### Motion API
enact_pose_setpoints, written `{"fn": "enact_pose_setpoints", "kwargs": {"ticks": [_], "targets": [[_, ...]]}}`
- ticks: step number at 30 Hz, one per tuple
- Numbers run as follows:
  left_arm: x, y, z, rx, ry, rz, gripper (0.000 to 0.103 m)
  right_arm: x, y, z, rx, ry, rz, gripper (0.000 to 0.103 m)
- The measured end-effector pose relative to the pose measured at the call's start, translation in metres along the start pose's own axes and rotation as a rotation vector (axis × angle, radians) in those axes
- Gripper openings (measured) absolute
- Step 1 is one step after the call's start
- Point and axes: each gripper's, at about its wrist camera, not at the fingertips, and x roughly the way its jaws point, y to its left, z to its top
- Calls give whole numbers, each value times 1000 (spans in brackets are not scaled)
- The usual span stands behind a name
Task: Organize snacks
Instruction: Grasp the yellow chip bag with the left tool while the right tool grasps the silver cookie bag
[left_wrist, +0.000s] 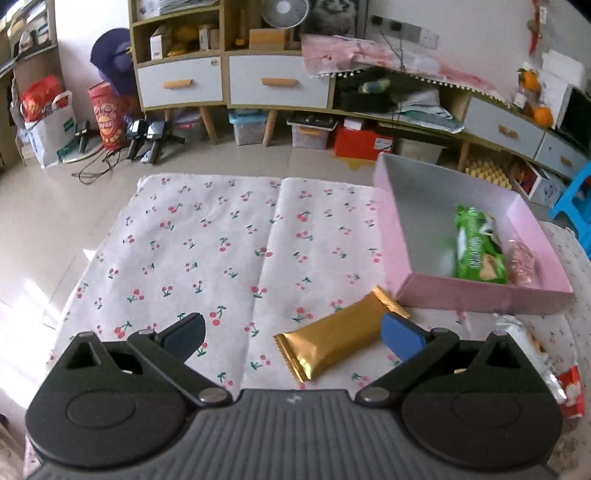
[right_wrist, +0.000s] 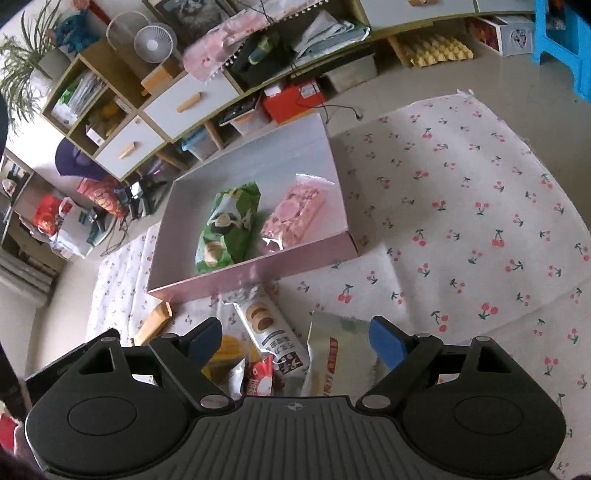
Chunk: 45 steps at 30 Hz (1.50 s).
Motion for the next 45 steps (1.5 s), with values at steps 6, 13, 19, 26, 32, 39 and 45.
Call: {"fn": "enact_pose_setpoints", "kwargs": {"ticks": [6,13,19,26,32,39,45], "targets": [[1,-7,-9,42,86,-19,95,6,13,-4,-78,29,13,89],[-17,-36,-23,127,150,-111,92,20,18,-10,-148,70,31,89],[-30,-59,-32,187,151,-161,85,25,12,-5,-100,58,85,89],[-36,-91,-41,222,158,-263,65,32,13,0,-93,11,131,80],[-30,-121,-53,304,169,-235,54,46,21,-2,-117,26,114,44],[-24,-130,-61,364,193,-157,54,63,24,-13,-154,70,63,41],[-16,-123,-63,344,242,-140,54,66,28,-18,-194,65,33,41]]}}
